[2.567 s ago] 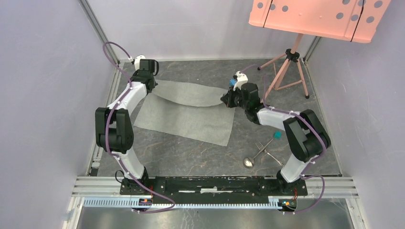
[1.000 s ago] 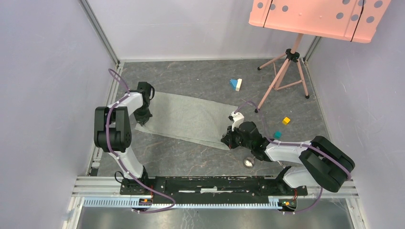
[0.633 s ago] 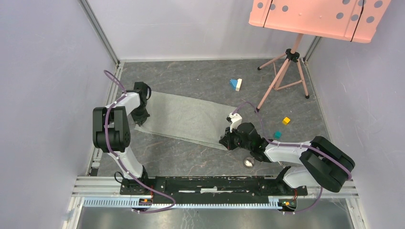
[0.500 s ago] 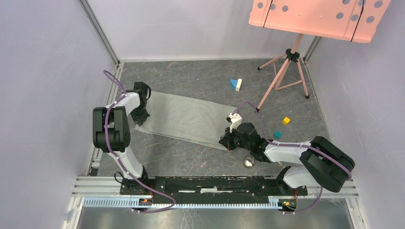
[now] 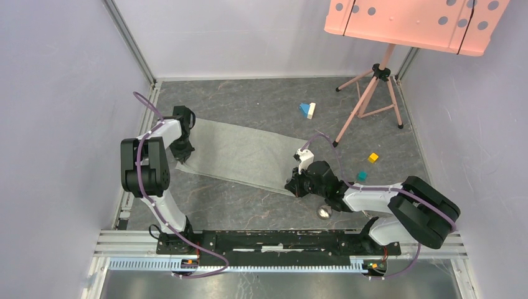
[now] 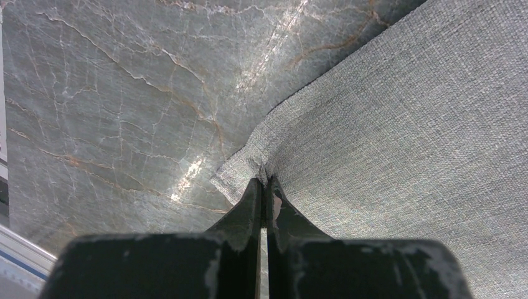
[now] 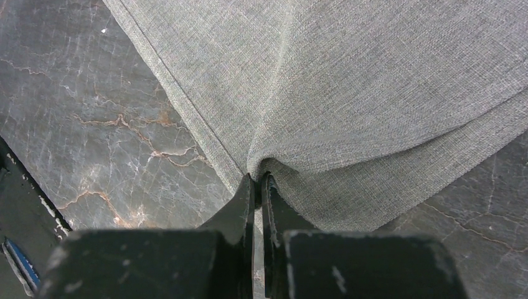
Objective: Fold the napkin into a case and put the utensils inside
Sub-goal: Fold and flatten the napkin at the center of the board, then smooth out the rectangle-folded napkin at the center of the board.
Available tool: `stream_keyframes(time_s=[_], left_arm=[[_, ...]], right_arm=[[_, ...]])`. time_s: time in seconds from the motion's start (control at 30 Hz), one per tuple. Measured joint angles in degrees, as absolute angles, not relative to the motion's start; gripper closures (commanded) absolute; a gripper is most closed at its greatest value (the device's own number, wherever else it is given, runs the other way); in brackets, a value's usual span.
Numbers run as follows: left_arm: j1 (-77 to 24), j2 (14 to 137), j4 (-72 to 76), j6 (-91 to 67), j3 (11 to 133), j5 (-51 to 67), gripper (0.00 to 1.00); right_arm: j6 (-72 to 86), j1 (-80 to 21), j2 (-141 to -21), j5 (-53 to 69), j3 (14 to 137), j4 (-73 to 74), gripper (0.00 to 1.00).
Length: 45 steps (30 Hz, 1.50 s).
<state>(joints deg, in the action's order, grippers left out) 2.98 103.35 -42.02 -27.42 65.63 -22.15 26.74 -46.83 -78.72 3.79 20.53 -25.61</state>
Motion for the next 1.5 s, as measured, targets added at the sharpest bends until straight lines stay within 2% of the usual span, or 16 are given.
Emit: stream_keyframes(time_s=[0.3,0.53,0.7,0.73,0.83,0.93,1.0,1.03,1.1,1.2,1.3,1.4,1.5], left_arm=[[2.98,103.37,-42.3,-27.46,65.63,-22.2,0.97],[3.05,103.37,-43.24,-27.57,65.63,-22.37,0.94],[3.05,103.37,-43.42,-27.62,65.6,-22.55,0.87],[3.05,103.37,-43.46,-27.66,65.63,-22.55,0.86],[3.11,103.37,-43.7,-27.86,65.63,-22.85,0.6],[3.27,102.85,-44.25,-28.16,65.54,-24.62,0.38],[3.51,100.9,-44.64,-28.8,65.04,-25.47,0.13],[3.68,99.22,-44.93,-29.23,64.73,-25.58,0.09],[4.12,94.94,-45.23,-30.44,64.2,-25.58,0.08],[4.82,87.99,-44.93,-31.59,63.42,-24.69,0.07],[5.19,83.9,-43.97,-32.4,62.98,-21.12,0.07],[5.17,85.27,-41.91,-32.4,63.0,-15.29,0.09],[5.17,91.2,-41.41,-32.4,63.81,-10.41,0.09]], right_arm=[[26.74,-46.89,-79.5,3.77,20.58,-25.65,0.95],[26.74,-46.89,-80.36,3.64,20.69,-25.65,0.95],[26.72,-46.89,-80.42,3.6,20.78,-25.63,0.95],[26.72,-46.89,-80.42,3.6,20.8,-25.61,0.94],[26.72,-47.05,-80.42,3.57,20.88,-25.47,0.92],[26.74,-47.16,-80.42,3.57,21.32,-24.43,0.83],[27.05,-47.24,-80.14,3.6,21.43,-22.98,0.67],[27.44,-47.35,-79.66,3.62,21.43,-22.35,0.62],[28.01,-47.62,-78.24,3.68,21.43,-20.05,0.51],[28.6,-48.01,-74.78,4.67,21.43,-16.6,0.27],[27.97,-48.1,-69.25,4.89,21.39,-12.97,0.14],[26.44,-48.25,-62.5,2.17,21.41,-10.57,0.15],[24.64,-48.21,-61.63,-0.14,23.31,-8.36,0.21]])
